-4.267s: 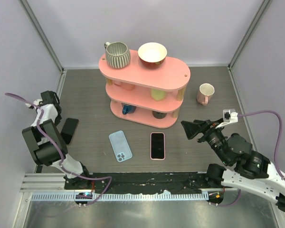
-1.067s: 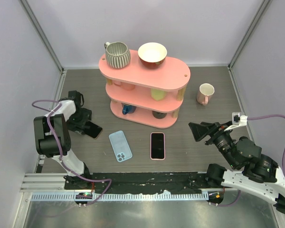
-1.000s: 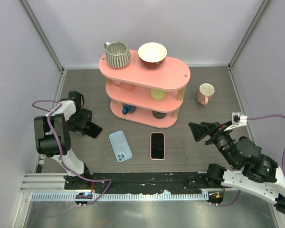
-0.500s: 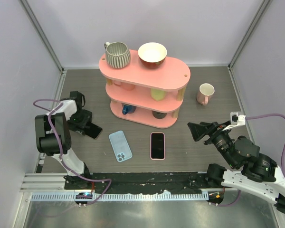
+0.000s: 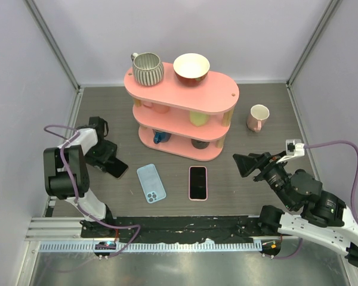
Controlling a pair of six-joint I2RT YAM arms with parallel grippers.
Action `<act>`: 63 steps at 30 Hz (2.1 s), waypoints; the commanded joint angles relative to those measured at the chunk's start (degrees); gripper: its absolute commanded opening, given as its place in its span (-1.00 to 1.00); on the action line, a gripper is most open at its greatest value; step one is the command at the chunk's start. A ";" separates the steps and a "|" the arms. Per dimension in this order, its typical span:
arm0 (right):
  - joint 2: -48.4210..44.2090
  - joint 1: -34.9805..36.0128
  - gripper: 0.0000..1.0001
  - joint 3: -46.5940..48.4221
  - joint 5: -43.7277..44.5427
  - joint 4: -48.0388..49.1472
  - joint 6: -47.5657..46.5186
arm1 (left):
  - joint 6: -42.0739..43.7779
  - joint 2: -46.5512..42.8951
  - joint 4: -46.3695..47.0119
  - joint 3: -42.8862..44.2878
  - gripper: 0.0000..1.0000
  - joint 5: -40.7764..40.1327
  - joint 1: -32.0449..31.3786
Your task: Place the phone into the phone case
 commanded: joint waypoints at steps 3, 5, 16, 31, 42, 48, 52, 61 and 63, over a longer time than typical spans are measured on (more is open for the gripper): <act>2.23 0.11 0.65 -1.84 -0.48 3.73 1.77 | 5.98 -6.60 -3.10 -3.94 0.00 0.14 -1.97; 3.11 0.02 0.65 -2.63 -1.71 4.17 2.39 | 7.21 -8.37 -3.18 -5.17 -0.06 0.23 -2.68; 7.42 0.11 0.65 -5.88 -4.70 7.25 5.73 | 7.65 -19.80 -5.73 -7.20 -0.56 -0.56 -13.04; 9.71 0.11 0.65 -5.97 -5.67 7.86 6.35 | -7.98 -23.49 -8.02 -5.97 -0.71 -3.55 -36.95; 9.79 0.02 0.65 -4.75 -5.32 6.37 6.00 | -15.11 -19.02 -3.71 -6.67 -0.79 -5.66 -44.08; 8.13 0.11 0.65 -5.18 -4.53 5.58 6.17 | -16.08 -17.43 -2.13 -7.64 -0.79 -5.66 -46.01; 7.77 0.11 0.65 -5.36 -4.62 5.40 6.26 | -16.96 -16.38 -2.39 -7.55 -0.75 -6.71 -47.15; 6.81 0.02 0.65 -5.45 -4.44 4.17 6.70 | -16.87 -15.85 -3.71 -8.43 -0.74 -8.20 -47.77; 6.46 0.11 0.64 -5.80 -4.18 4.17 6.61 | -16.78 -16.20 -3.98 -8.86 -0.71 -8.47 -47.86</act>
